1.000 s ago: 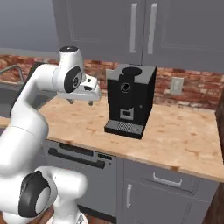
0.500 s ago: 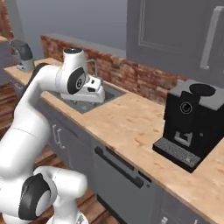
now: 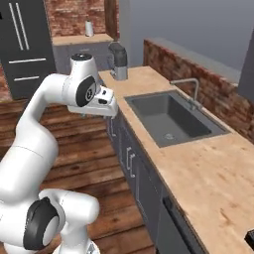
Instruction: Navigate to the stand mixer.
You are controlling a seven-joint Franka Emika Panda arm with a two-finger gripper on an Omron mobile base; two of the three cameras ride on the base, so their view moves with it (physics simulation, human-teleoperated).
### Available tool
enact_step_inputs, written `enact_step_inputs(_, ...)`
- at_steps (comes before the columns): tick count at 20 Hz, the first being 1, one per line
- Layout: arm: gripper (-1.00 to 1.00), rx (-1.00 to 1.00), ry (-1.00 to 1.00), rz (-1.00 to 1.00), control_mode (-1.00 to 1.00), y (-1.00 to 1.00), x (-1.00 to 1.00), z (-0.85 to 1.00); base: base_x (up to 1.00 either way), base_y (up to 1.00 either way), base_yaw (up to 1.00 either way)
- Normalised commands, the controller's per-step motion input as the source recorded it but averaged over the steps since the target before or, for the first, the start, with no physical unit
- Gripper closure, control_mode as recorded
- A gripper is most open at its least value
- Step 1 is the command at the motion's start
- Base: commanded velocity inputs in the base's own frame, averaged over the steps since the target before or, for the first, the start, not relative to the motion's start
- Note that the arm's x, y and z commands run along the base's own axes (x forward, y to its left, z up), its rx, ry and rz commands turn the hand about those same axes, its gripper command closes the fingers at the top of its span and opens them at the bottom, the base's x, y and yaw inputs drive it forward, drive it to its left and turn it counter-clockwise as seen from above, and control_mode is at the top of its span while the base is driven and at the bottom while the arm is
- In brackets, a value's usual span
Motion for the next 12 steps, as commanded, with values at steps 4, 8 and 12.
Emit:
enact_step_inputs(4,-1.00,0.00,0.00,0.00,1.00,0.00,0.00,0.00,0.67,0.69,0.55)
enact_step_inputs(8,-1.00,0.00,0.00,0.00,1.00,0.00,0.00,0.00,0.99,0.67,0.38)
enact_step_inputs(12,-1.00,0.00,0.00,0.00,1.00,0.00,0.00,0.00,1.00,0.46,0.21)
